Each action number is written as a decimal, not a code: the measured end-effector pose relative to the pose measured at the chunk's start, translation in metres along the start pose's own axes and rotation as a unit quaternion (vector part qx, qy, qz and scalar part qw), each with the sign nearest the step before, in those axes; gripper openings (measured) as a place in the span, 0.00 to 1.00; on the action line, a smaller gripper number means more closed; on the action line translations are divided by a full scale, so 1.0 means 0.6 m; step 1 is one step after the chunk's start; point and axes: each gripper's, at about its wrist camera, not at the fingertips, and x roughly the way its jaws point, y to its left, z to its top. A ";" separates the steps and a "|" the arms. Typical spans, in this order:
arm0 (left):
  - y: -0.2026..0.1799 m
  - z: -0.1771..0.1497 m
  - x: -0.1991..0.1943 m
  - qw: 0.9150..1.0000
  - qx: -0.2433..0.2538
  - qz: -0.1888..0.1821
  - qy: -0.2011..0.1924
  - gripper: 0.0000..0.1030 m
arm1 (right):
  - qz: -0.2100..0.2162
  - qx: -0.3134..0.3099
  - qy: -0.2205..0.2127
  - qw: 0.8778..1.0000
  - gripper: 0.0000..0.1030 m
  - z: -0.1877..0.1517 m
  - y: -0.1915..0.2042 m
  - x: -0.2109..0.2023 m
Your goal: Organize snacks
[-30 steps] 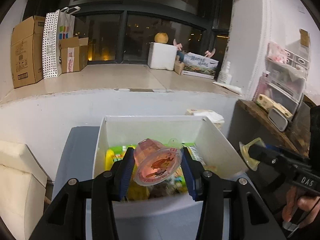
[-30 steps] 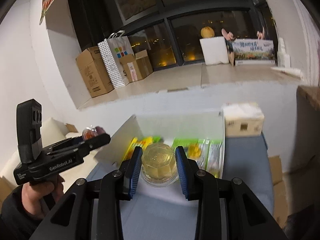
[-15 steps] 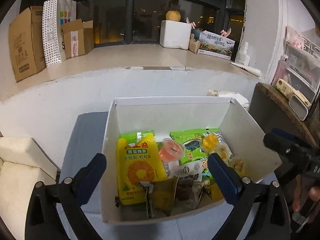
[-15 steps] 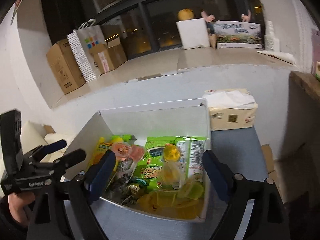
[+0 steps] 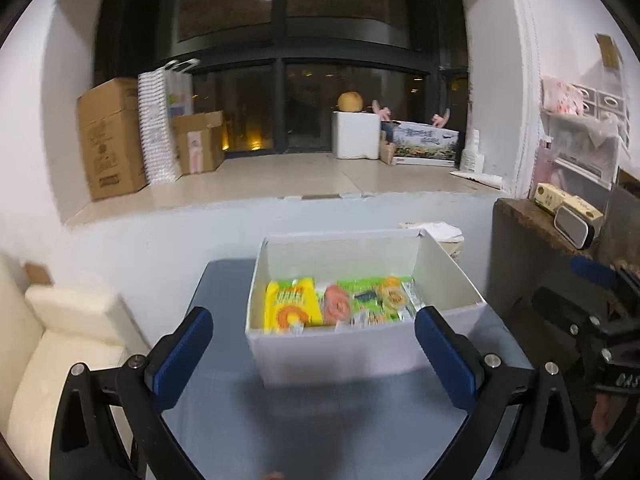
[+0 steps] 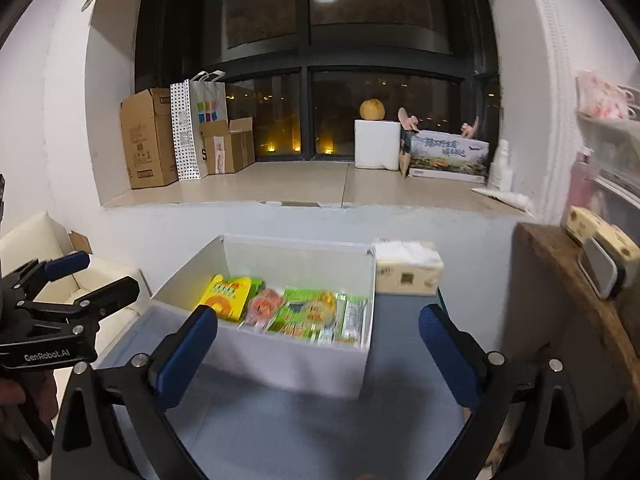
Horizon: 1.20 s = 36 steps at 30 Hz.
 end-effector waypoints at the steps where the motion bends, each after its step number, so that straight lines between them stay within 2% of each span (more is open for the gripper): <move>1: -0.002 -0.010 -0.017 1.000 -0.004 -0.001 0.003 1.00 | 0.011 0.005 0.002 1.000 1.00 -0.008 0.002 -0.018; 5: -0.007 -0.056 -0.082 1.000 -0.014 -0.011 0.020 1.00 | 0.040 0.026 0.015 0.999 1.00 -0.045 0.010 -0.077; 8: -0.010 -0.085 -0.125 0.999 -0.023 -0.003 0.022 1.00 | 0.058 0.045 0.021 0.997 1.00 -0.080 0.013 -0.103; 11: -0.009 -0.103 -0.157 0.999 -0.033 -0.010 0.022 1.00 | 0.078 0.068 0.045 0.994 1.00 -0.113 0.009 -0.114; 14: -0.009 -0.113 -0.174 0.999 -0.037 -0.013 0.026 1.00 | 0.070 0.065 0.054 0.994 1.00 -0.121 0.011 -0.120; 19: -0.015 -0.115 -0.189 0.999 -0.037 -0.007 0.025 1.00 | 0.077 0.063 0.042 0.994 1.00 -0.113 0.014 -0.134; 28: -0.015 -0.113 -0.199 0.999 -0.035 -0.005 0.018 1.00 | 0.086 0.053 0.049 0.994 1.00 -0.116 0.029 -0.138; 36: -0.013 -0.118 -0.192 0.999 -0.038 0.002 0.028 1.00 | 0.091 0.049 0.050 0.993 1.00 -0.119 0.035 -0.140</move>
